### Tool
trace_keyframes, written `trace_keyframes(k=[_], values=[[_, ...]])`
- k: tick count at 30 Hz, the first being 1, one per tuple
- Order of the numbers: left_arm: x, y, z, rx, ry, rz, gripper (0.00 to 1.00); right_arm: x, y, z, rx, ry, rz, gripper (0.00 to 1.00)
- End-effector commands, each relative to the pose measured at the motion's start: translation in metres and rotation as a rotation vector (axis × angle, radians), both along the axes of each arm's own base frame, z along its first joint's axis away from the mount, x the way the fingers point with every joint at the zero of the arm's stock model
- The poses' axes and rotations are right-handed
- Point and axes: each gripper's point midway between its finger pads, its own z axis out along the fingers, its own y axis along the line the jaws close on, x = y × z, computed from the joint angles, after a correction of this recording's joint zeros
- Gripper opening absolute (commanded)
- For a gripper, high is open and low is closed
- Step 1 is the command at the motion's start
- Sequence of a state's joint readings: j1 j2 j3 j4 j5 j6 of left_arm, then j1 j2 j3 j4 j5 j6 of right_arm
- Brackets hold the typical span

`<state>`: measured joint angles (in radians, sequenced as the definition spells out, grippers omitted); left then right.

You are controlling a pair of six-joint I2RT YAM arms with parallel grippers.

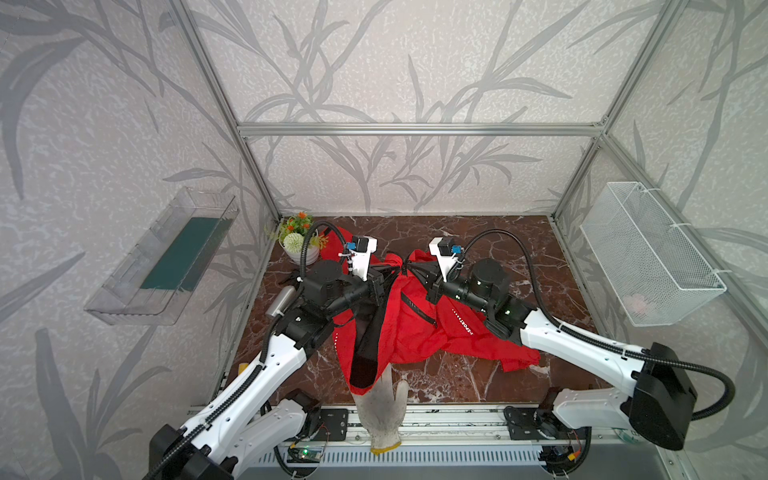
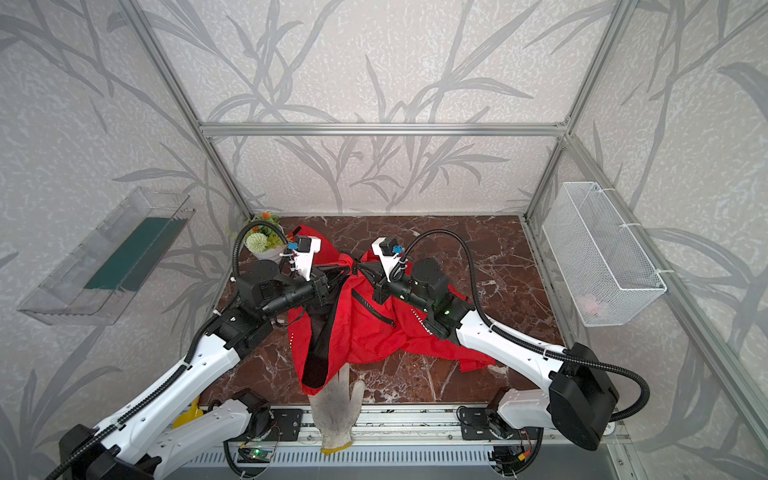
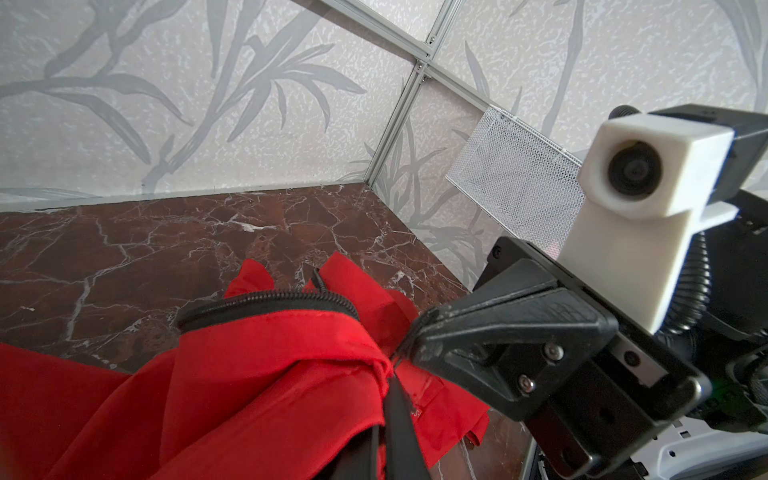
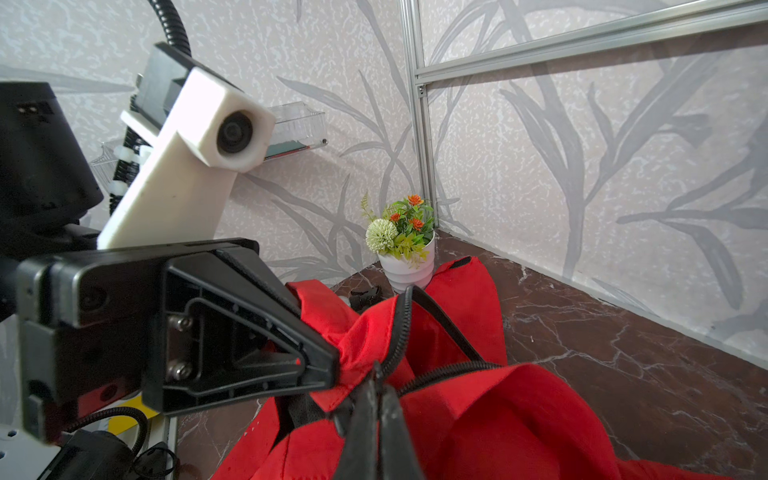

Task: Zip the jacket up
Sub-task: 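Lift both grippers holding the zipper edges up off the table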

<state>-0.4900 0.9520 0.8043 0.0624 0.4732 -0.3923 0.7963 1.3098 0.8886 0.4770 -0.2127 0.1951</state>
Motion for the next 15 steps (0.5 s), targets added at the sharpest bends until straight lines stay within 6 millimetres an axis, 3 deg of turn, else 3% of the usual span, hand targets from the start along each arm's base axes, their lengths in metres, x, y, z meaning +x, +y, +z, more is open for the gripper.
trace_keyframes(k=[1, 11, 15], values=[[-0.0039, -0.0018, 0.0177, -0.006, -0.037, -0.027, 0.0, 0.0126, -0.0071, 0.0093, 0.026, -0.029, -0.072, 0.09], [-0.0029, -0.0018, 0.0196, -0.013, -0.036, -0.024, 0.0, 0.0095, -0.0009, 0.009, 0.015, -0.031, -0.046, 0.11], [-0.0031, -0.0017, 0.0191, -0.012, -0.035, -0.023, 0.0, 0.007, 0.0013, 0.0135, 0.023, -0.038, -0.026, 0.19]])
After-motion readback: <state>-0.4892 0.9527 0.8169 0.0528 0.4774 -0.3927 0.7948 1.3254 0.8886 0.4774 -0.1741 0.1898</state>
